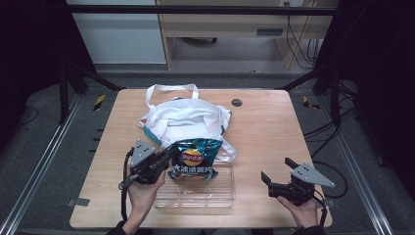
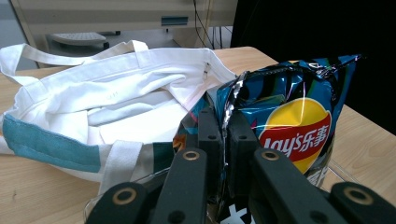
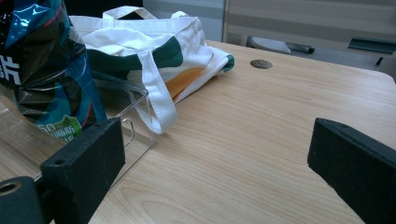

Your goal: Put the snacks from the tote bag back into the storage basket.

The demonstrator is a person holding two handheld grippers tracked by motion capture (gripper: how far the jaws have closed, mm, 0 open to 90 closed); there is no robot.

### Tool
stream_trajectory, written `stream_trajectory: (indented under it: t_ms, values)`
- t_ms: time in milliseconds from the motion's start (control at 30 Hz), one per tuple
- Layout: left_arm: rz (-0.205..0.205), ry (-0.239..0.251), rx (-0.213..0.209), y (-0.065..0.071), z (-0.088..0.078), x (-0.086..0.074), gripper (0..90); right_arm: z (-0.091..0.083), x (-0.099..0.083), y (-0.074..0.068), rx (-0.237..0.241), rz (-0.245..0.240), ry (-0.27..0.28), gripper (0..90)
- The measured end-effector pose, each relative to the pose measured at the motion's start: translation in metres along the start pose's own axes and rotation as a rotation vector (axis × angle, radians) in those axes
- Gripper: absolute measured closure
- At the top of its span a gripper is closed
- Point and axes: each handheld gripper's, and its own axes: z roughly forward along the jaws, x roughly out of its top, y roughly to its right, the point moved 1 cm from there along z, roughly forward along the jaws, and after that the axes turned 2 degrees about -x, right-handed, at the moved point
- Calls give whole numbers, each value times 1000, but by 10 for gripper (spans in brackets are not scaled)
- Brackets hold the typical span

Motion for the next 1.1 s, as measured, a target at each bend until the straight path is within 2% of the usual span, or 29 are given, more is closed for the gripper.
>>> stream_trajectory:
  t_ms: [300, 600, 767, 1100]
  values:
    - [1, 9, 18, -6, 7, 2, 828, 1, 0, -1, 4, -1, -3, 43]
    - [-5, 25, 24, -11, 11, 3, 749, 2, 0, -1, 2, -1, -6, 43]
    - [-13, 33, 20, -13, 13, 4, 751, 2, 0, -1, 1, -4, -7, 43]
    - [-2, 35, 27, -12, 15, 4, 763, 2, 0, -1, 3, -5, -10, 44]
